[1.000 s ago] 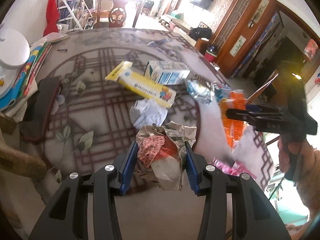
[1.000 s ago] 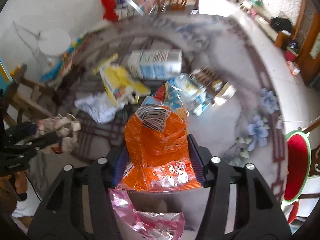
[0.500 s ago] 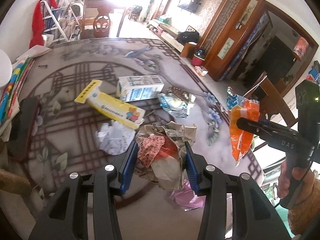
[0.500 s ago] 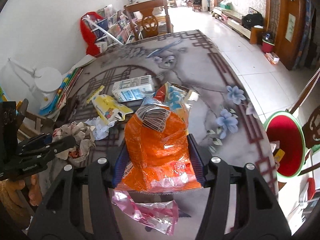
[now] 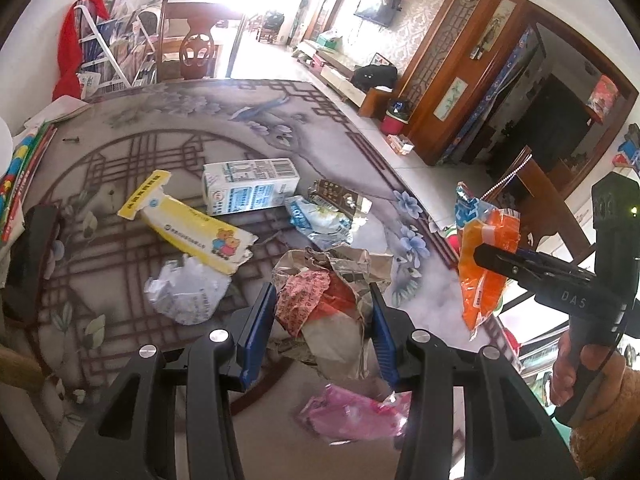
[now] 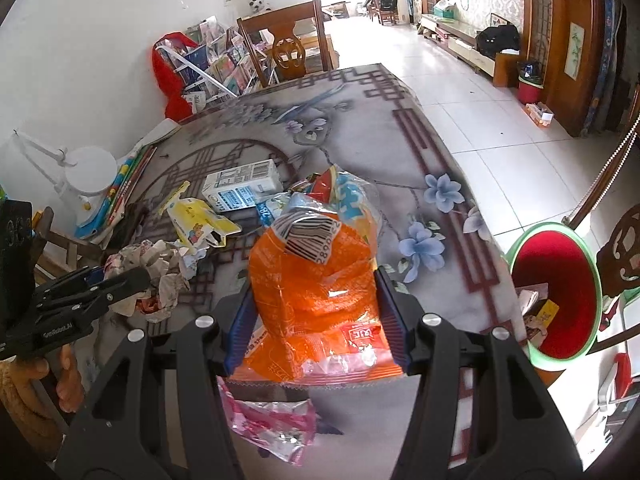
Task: Collect trash
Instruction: 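Carry paper and orange bag to the red bucket and open both grippers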
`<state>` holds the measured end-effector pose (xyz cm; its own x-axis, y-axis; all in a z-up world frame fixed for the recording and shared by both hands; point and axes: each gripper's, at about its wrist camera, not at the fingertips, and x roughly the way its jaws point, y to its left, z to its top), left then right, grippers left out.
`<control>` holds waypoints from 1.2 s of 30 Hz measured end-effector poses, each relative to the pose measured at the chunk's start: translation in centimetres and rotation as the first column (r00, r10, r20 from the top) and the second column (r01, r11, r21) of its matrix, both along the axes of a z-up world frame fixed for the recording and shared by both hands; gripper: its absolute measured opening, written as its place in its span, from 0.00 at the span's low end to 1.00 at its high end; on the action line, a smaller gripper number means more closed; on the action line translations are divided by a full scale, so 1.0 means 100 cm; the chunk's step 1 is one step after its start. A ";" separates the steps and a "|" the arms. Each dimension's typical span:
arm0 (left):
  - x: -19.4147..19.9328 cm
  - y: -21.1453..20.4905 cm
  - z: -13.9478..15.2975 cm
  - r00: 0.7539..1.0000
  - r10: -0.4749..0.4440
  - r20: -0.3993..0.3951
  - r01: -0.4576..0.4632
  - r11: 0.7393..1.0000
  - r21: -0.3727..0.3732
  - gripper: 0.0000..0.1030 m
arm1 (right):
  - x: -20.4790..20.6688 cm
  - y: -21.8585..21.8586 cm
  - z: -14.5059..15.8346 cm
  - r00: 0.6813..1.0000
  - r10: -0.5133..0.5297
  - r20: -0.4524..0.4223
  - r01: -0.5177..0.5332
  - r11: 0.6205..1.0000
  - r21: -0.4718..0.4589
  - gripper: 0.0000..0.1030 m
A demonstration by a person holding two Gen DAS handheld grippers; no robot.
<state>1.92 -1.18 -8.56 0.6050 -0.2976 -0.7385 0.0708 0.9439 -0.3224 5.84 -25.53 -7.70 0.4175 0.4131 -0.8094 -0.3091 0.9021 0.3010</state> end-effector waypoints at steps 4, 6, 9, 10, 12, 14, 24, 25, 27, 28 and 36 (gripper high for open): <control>0.007 -0.016 0.000 1.000 0.006 -0.002 -0.006 1.000 0.008 0.42 | 0.009 -0.015 -0.004 1.000 0.018 -0.011 -0.018 1.000 0.014 0.53; 0.012 -0.028 0.001 1.000 0.008 -0.003 -0.008 1.000 0.012 0.42 | 0.014 -0.022 -0.006 0.999 0.030 -0.013 -0.030 0.999 0.020 0.53; 0.019 -0.044 0.003 1.000 0.007 -0.003 -0.007 1.000 0.016 0.42 | 0.021 -0.034 -0.008 0.999 0.041 -0.015 -0.041 0.999 0.032 0.53; 0.020 -0.048 0.003 1.000 0.008 -0.003 -0.008 1.000 0.016 0.42 | 0.023 -0.038 -0.009 0.999 0.045 -0.016 -0.044 0.998 0.036 0.53; 0.025 -0.061 0.005 1.000 0.007 0.000 -0.007 1.000 0.013 0.42 | 0.028 -0.047 -0.011 0.999 0.048 -0.017 -0.048 0.998 0.041 0.53; 0.029 -0.073 0.007 1.000 0.002 0.003 -0.002 1.000 0.013 0.42 | 0.032 -0.057 -0.012 0.999 0.050 -0.018 -0.049 0.998 0.046 0.53; 0.048 -0.132 0.018 0.998 -0.057 0.015 0.056 0.998 0.020 0.42 | 0.041 -0.112 -0.017 1.000 0.002 -0.022 -0.001 0.998 0.062 0.53; 0.051 -0.140 0.020 0.997 -0.071 0.020 0.071 0.997 0.021 0.42 | 0.041 -0.120 -0.016 1.000 -0.012 -0.019 0.013 0.998 0.063 0.53; 0.055 -0.153 0.023 0.995 -0.093 0.026 0.093 0.995 0.021 0.42 | 0.041 -0.134 -0.014 0.999 -0.037 -0.011 0.038 0.998 0.059 0.53; 0.058 -0.159 0.024 0.994 -0.105 0.028 0.105 0.994 0.020 0.42 | 0.040 -0.145 -0.014 0.998 -0.061 -0.007 0.061 0.997 0.055 0.53; 0.096 -0.228 0.024 0.973 -0.232 0.019 0.232 0.973 -0.013 0.42 | 0.036 -0.231 -0.034 0.962 -0.267 -0.060 0.269 0.963 0.027 0.53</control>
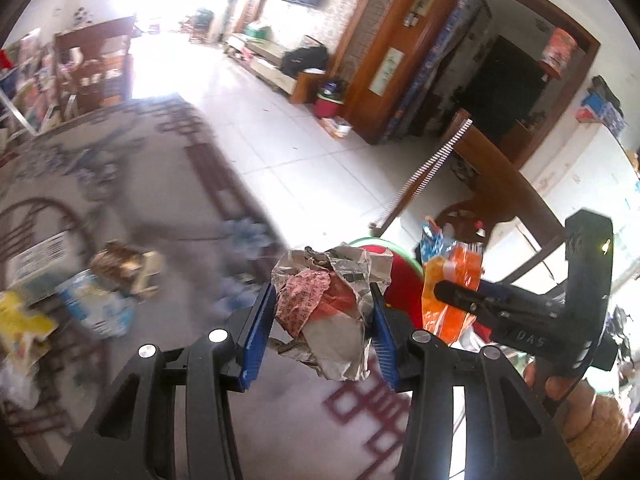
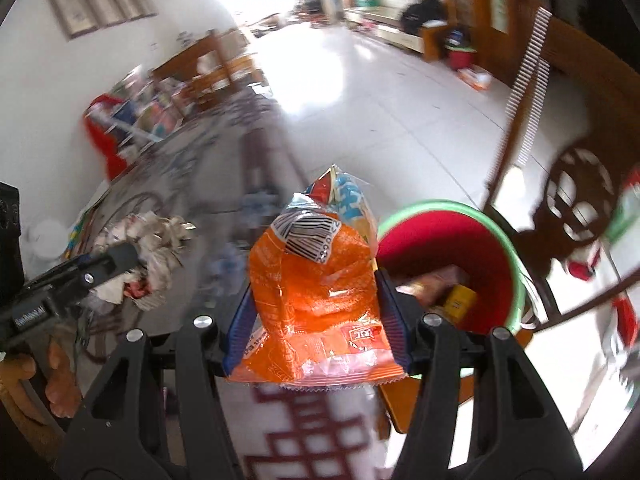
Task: Collect trash
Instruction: 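Carry paper and orange bag to the red bucket and open both grippers, then move both open grippers back over the table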
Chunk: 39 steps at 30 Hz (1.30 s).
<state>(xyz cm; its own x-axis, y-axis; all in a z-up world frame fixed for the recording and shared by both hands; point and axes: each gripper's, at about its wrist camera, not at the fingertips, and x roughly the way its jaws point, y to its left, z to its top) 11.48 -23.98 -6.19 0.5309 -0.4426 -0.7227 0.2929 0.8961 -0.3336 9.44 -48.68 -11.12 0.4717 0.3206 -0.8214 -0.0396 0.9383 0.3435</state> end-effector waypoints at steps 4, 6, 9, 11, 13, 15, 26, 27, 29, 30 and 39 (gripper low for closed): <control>0.020 -0.038 -0.006 0.997 -0.071 -0.016 0.071 0.997 -0.008 0.42 | -0.005 -0.039 -0.009 0.995 -0.094 -0.023 0.094 0.995 -0.015 0.53; 0.029 -0.053 -0.011 0.995 -0.097 -0.032 0.096 0.995 -0.019 0.42 | -0.006 -0.053 -0.014 0.991 -0.129 -0.033 0.129 0.992 -0.014 0.53; 0.043 -0.082 -0.016 0.989 -0.142 -0.042 0.142 0.990 -0.012 0.42 | -0.004 -0.071 -0.020 0.984 -0.173 -0.047 0.173 0.985 -0.011 0.53; 0.049 -0.099 -0.018 0.985 -0.169 -0.043 0.169 0.986 -0.003 0.42 | 0.000 -0.080 -0.023 0.981 -0.187 -0.051 0.186 0.982 -0.015 0.53; 0.056 -0.112 -0.019 0.981 -0.188 -0.046 0.188 0.982 -0.007 0.46 | 0.004 -0.086 -0.025 0.980 -0.193 -0.052 0.192 0.981 -0.024 0.53; 0.063 -0.123 -0.022 0.976 -0.207 -0.064 0.206 0.978 -0.021 0.55 | 0.009 -0.088 -0.028 0.980 -0.192 -0.059 0.191 0.981 -0.033 0.56; 0.056 -0.108 -0.022 0.978 -0.198 -0.062 0.199 0.980 0.001 0.65 | 0.013 -0.095 -0.039 0.969 -0.231 -0.090 0.227 0.973 -0.048 0.80; 0.053 -0.103 -0.020 0.980 -0.192 -0.058 0.193 0.981 0.001 0.67 | 0.013 -0.094 -0.038 0.969 -0.232 -0.089 0.229 0.972 -0.048 0.81; 0.047 -0.092 -0.017 0.984 -0.171 -0.053 0.171 0.985 -0.003 0.70 | 0.014 -0.090 -0.036 0.969 -0.232 -0.085 0.229 0.972 -0.044 0.83; 0.044 -0.086 -0.015 0.986 -0.159 -0.049 0.158 0.987 -0.009 0.70 | 0.015 -0.087 -0.034 0.970 -0.230 -0.082 0.227 0.973 -0.040 0.83; 0.003 -0.016 -0.017 0.997 -0.003 -0.072 -0.002 0.997 -0.072 0.71 | 0.021 -0.030 -0.026 0.988 -0.135 -0.076 0.134 0.991 -0.027 0.85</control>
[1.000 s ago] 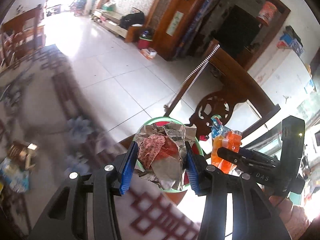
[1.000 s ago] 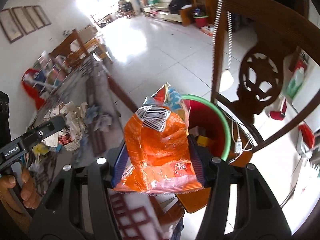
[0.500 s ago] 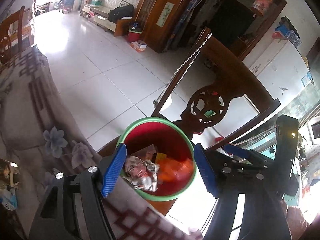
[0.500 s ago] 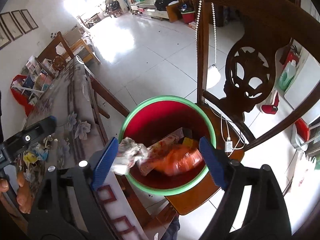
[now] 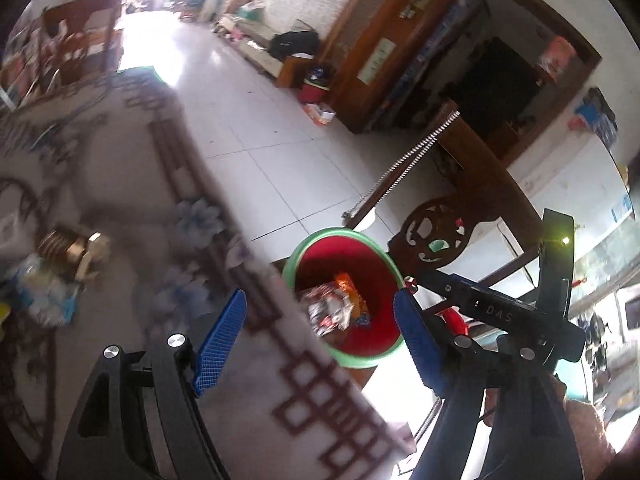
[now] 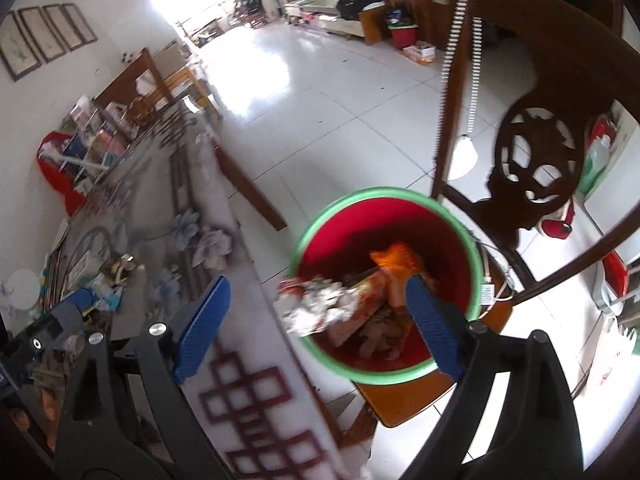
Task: Collect trash
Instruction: 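Move both open grippers back over the table, then grasp the white crumpled paper with the left gripper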
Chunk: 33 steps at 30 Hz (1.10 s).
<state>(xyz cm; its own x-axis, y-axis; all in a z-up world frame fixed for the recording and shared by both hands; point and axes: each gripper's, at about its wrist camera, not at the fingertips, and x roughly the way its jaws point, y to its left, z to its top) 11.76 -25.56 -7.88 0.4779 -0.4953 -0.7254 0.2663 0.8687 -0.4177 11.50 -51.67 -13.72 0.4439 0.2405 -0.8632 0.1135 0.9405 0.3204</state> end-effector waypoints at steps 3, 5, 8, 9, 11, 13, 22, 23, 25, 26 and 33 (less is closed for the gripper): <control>-0.007 0.031 0.001 0.999 0.038 0.017 -0.039 0.998 0.053 0.71 | -0.001 0.029 0.005 0.999 0.047 0.005 -0.047 0.999 0.005 0.85; -0.014 0.068 0.003 0.995 0.091 0.038 -0.094 0.992 0.081 0.73 | -0.004 0.049 0.007 0.997 0.082 0.007 -0.083 0.997 0.008 0.87; -0.025 0.124 -0.001 0.984 0.174 0.042 -0.178 0.975 0.130 0.77 | -0.010 0.082 0.008 0.991 0.137 -0.002 -0.137 0.991 0.010 0.88; -0.030 0.148 -0.004 0.978 0.207 0.040 -0.211 0.966 0.152 0.77 | -0.014 0.097 0.006 0.988 0.157 -0.010 -0.157 0.987 0.017 0.88; -0.040 0.184 -0.011 0.965 0.260 0.036 -0.262 0.947 0.189 0.77 | -0.019 0.118 0.004 0.982 0.185 -0.023 -0.185 0.982 0.024 0.88; -0.050 0.222 -0.019 0.950 0.313 0.023 -0.310 0.925 0.220 0.77 | -0.027 0.145 0.002 0.974 0.222 -0.038 -0.221 0.975 0.028 0.88; -0.063 0.317 -0.060 0.930 0.363 -0.064 -0.336 0.905 0.261 0.77 | -0.068 0.256 0.005 0.927 0.371 -0.060 -0.369 0.928 0.042 0.90; -0.059 0.320 -0.065 0.933 0.353 -0.075 -0.324 0.911 0.254 0.77 | -0.073 0.264 0.005 0.924 0.378 -0.062 -0.376 0.926 0.042 0.90; -0.051 0.324 -0.078 0.935 0.340 -0.095 -0.307 0.916 0.258 0.77 | -0.082 0.277 0.007 0.921 0.384 -0.066 -0.382 0.923 0.043 0.90; -0.049 0.324 -0.080 0.937 0.335 -0.102 -0.301 0.919 0.254 0.76 | -0.085 0.282 0.008 0.921 0.385 -0.066 -0.382 0.923 0.043 0.90; -0.036 0.326 -0.097 0.944 0.298 -0.140 -0.266 0.941 0.208 0.57 | -0.096 0.299 0.017 0.924 0.377 -0.067 -0.376 0.926 0.022 0.90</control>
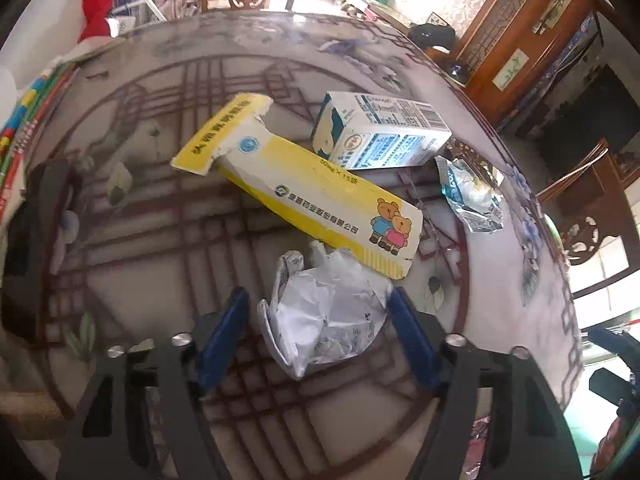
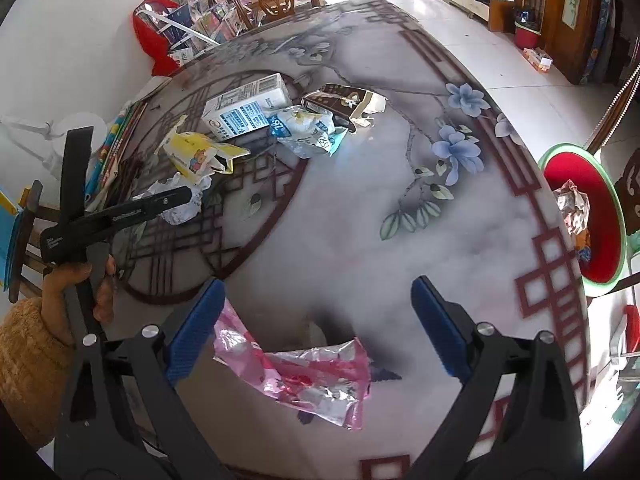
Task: Collect trash
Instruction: 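Grasp the white crumpled paper with the left gripper, then grasp the yellow medicine box with the right gripper while the left holds the white paper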
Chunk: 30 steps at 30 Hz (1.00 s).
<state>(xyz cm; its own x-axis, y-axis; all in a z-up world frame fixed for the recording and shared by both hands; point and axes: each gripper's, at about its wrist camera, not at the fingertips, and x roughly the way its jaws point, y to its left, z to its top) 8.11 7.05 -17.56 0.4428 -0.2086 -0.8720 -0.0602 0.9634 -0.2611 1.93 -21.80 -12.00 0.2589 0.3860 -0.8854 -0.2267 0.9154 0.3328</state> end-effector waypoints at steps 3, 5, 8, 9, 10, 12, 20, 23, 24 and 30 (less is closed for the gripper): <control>-0.001 0.003 -0.002 1.000 -0.002 0.000 0.002 0.999 -0.048 0.51 | 0.004 0.007 0.003 1.000 0.013 0.004 -0.013 1.000 -0.007 0.90; -0.007 0.006 0.001 1.000 0.003 0.005 -0.002 0.999 -0.053 0.50 | 0.010 0.018 0.006 0.999 0.052 0.011 -0.052 0.999 -0.014 0.90; -0.024 0.017 0.006 0.999 0.028 0.015 -0.027 0.998 -0.064 0.50 | 0.022 0.043 0.012 0.989 0.144 0.032 -0.143 0.989 -0.030 0.90; -0.031 0.020 0.006 0.999 0.041 0.013 -0.040 0.997 -0.067 0.50 | 0.028 0.052 0.013 0.984 0.172 0.036 -0.171 0.985 -0.029 0.90; -0.041 0.025 0.007 0.998 0.057 0.007 -0.056 0.996 -0.069 0.50 | 0.038 0.066 0.013 0.978 0.204 0.033 -0.204 0.979 -0.016 0.90; -0.054 0.031 0.006 0.997 0.078 -0.002 -0.078 0.994 -0.075 0.50 | 0.058 0.090 0.009 0.972 0.234 0.014 -0.235 0.972 0.029 0.90; -0.095 0.054 0.010 0.988 0.156 -0.014 -0.157 0.985 -0.071 0.51 | 0.115 0.195 -0.033 0.905 0.419 -0.075 -0.421 0.907 -0.013 0.90; -0.104 0.061 0.007 0.983 0.182 -0.022 -0.184 0.979 -0.085 0.51 | 0.125 0.222 -0.050 0.869 0.481 -0.115 -0.489 0.871 -0.054 0.90; -0.105 0.062 0.006 0.982 0.188 -0.025 -0.190 0.978 -0.087 0.51 | 0.127 0.229 -0.054 0.859 0.497 -0.122 -0.507 0.859 -0.070 0.90; -0.112 0.069 0.001 0.978 0.207 -0.040 -0.210 0.973 -0.094 0.51 | 0.122 0.254 -0.067 0.809 0.573 -0.136 -0.588 0.798 -0.134 0.94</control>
